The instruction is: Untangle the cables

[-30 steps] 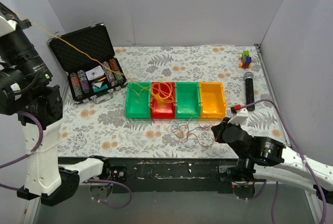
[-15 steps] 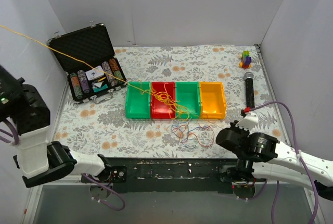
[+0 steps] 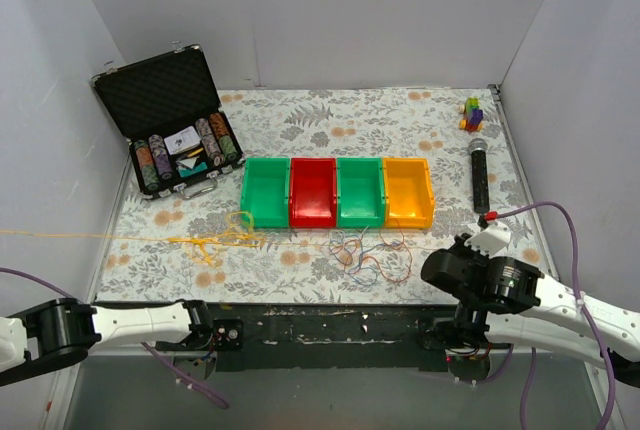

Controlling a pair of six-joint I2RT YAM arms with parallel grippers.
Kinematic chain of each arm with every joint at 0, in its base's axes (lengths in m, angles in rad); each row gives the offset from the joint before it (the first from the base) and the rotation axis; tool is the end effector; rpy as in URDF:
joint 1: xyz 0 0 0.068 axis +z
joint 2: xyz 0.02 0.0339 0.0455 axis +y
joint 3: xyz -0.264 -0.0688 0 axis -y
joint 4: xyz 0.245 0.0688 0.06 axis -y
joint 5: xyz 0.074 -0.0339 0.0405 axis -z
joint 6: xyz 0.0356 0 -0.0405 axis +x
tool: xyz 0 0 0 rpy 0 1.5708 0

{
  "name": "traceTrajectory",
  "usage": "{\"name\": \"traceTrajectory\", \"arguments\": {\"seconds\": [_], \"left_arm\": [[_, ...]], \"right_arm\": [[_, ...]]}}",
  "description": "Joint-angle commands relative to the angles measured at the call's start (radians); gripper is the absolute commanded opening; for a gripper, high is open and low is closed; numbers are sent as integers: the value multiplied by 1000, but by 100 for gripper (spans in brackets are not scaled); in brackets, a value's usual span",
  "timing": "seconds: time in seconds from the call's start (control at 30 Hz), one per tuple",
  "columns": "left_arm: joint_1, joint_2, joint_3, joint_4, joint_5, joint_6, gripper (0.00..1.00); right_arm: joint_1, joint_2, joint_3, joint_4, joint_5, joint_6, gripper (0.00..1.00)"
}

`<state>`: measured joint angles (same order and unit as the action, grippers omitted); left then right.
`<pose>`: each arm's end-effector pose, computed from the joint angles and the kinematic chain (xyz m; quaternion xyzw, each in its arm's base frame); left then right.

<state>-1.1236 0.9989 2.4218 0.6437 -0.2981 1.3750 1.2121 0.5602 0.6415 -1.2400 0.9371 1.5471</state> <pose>-0.0760 0.1826 0.6817 -0.2757 0.0599 0.0840 0.9557 0.0528 0.0590 0.2464 0.2367 0.8457 0.0952 0.4687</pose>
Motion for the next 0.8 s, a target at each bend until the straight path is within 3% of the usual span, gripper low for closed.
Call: {"name": "traceTrajectory", "arguments": {"seconds": [0.0,0.1,0.17,0.23,0.33,0.4,0.47,0.6,0.77], "left_arm": [[-47,-55,-42,-36,68,278,0],[-100,-43,6,-35,128,412,0],[-110,-25,36,-15,104,405,0],[-110,-112,-143,68,33,374,0],[-110,-256,-499,71,-86,251,0],[-110,-292,-671,9,-195,104,0],[-110,-309,-778,-154,-257,-85,0],[-110,-263,-880,-266,-257,-335,0],[-110,-178,-874,-236,-216,-404,0]], "right_arm": [[-2,-2,1,-61,63,45,1],[-5,-8,-2,-62,65,42,1],[-3,-19,-2,-62,63,42,1],[-5,-19,-3,-62,66,44,1],[-5,0,-2,6,71,-16,1],[-5,30,3,171,52,-207,1],[-5,85,6,342,22,-364,1],[-5,213,26,506,-29,-476,1],[-3,276,-28,741,-182,-633,1]]}}
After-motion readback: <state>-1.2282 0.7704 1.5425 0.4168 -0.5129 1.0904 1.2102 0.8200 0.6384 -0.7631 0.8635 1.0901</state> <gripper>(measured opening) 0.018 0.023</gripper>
